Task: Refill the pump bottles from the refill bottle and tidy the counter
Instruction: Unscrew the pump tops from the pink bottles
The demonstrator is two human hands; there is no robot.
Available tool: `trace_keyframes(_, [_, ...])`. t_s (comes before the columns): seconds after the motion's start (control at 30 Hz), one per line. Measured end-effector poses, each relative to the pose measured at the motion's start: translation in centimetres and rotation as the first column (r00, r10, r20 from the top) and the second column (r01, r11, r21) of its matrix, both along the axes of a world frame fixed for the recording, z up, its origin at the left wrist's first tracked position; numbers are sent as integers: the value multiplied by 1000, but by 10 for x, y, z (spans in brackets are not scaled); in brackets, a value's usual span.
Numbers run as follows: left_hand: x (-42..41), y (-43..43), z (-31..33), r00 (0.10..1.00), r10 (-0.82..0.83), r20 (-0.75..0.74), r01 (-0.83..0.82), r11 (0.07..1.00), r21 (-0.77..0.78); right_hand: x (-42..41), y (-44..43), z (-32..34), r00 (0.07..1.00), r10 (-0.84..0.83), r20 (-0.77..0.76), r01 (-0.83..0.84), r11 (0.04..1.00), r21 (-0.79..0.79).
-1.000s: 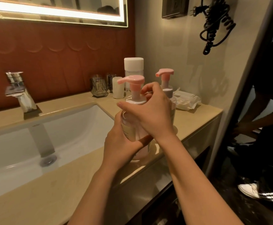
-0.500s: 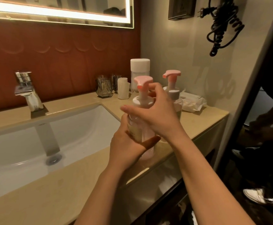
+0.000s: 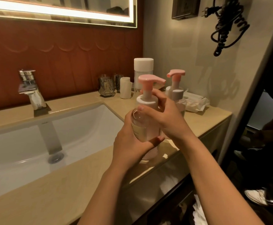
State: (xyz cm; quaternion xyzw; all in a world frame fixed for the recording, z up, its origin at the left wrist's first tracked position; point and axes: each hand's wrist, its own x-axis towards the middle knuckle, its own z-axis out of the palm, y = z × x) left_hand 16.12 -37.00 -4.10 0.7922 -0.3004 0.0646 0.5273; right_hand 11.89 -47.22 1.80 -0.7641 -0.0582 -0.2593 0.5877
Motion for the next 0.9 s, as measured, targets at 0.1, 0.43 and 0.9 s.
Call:
trace_keyframes(0.1, [1, -3, -1, 1000, 24, 16, -24, 1000, 4, 5, 9, 0, 994, -106, 7, 106, 994, 8])
trace_keyframes(0.43, [0, 1, 0, 999, -18, -30, 18, 1000, -7, 9, 9, -2, 946, -324, 27, 326, 943, -64])
trace_keyframes(0.9, [-1, -4, 1, 996, 45, -73, -45, 999, -6, 11, 15, 0, 951, -306, -42, 301, 949, -90])
